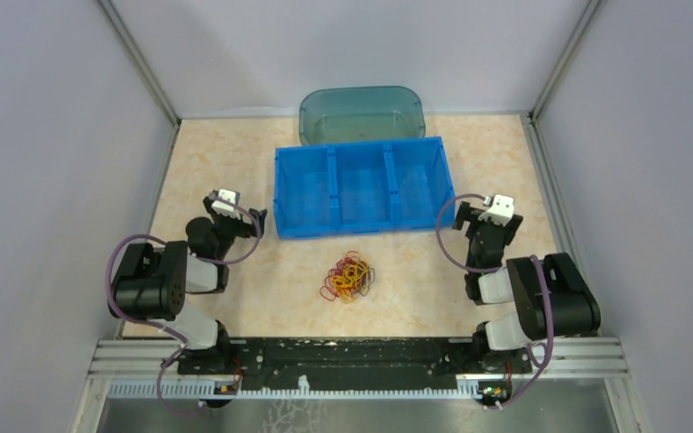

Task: Untangle the cables

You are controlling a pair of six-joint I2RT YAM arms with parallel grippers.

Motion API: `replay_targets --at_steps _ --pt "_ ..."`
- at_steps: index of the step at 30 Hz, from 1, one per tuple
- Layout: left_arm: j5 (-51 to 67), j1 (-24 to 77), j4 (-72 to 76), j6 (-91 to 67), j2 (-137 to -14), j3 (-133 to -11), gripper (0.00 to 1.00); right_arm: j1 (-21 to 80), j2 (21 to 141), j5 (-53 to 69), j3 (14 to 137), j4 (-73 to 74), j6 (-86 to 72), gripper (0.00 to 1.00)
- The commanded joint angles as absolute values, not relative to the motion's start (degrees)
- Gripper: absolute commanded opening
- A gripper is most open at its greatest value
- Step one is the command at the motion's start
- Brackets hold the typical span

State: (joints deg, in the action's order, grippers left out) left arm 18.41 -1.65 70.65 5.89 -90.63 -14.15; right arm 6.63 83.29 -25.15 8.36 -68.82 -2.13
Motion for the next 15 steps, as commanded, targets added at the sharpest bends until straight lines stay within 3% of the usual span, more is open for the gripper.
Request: replay_targets --at_steps 1,3,6,12,15 --pt "19.4 -1.85 63.13 5.47 -85.99 -15.83 1.0 5.7 74.65 -28.32 8.68 -64.77 -3.88 0.99" --pt "22.25 -1.9 44.91 7.81 -81.9 -23.7 1.0 5.79 66.45 -33.12 13.8 -47.32 -9.43 0.99" --pt "27.83 -1.97 23.59 11.45 -78.76 -32.58 1.0 5.8 57.35 -27.81 17.36 -34.32 -10.74 0.99" --pt "32.61 -3.96 2.31 12.91 -74.01 -42.57 1.0 5.87 47.26 -19.02 27.02 -16.55 -15.25 0.99" --pt "36.96 -6.63 -8.97 12.83 -73.57 -49.84 1.0 5.33 48.04 -19.94 35.1 -2.5 -36.84 0.99"
